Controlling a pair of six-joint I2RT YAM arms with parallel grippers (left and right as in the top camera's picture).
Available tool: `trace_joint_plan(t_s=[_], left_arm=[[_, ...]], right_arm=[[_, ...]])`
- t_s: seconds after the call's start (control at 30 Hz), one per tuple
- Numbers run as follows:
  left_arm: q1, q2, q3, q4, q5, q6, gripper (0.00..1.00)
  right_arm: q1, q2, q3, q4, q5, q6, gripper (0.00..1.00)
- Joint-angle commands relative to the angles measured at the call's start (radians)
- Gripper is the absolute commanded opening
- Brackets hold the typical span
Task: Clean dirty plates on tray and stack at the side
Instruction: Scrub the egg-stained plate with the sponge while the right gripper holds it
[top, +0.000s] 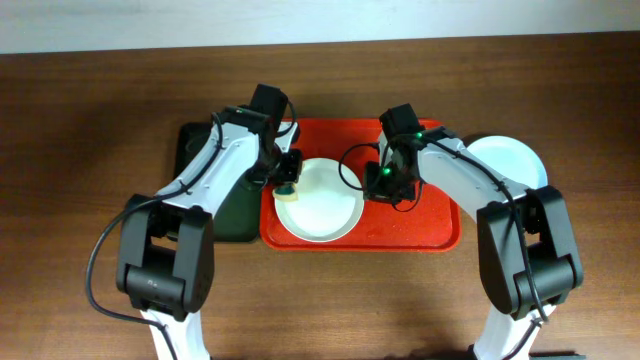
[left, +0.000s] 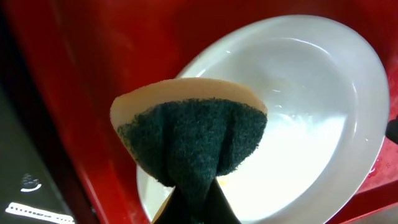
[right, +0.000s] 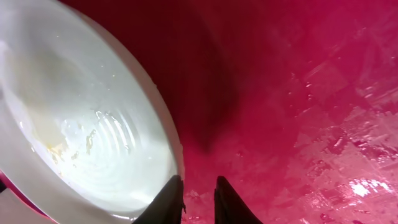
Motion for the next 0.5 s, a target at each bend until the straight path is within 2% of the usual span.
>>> trace_joint_plan(t_s=[0.0,0.47], left_arm=[[-0.013,0.003,-0.009,0.01,-0.006,-0.013,0.0],[-0.019,0.003,-0.009,0.01,-0.006,-0.013,0.0]], right_arm=[[0.03,-0.019,0.014,0.005,-0.002,-0.005,0.2],[0.031,-0.019,0.014,0.006,0.008,-0.004,0.16]])
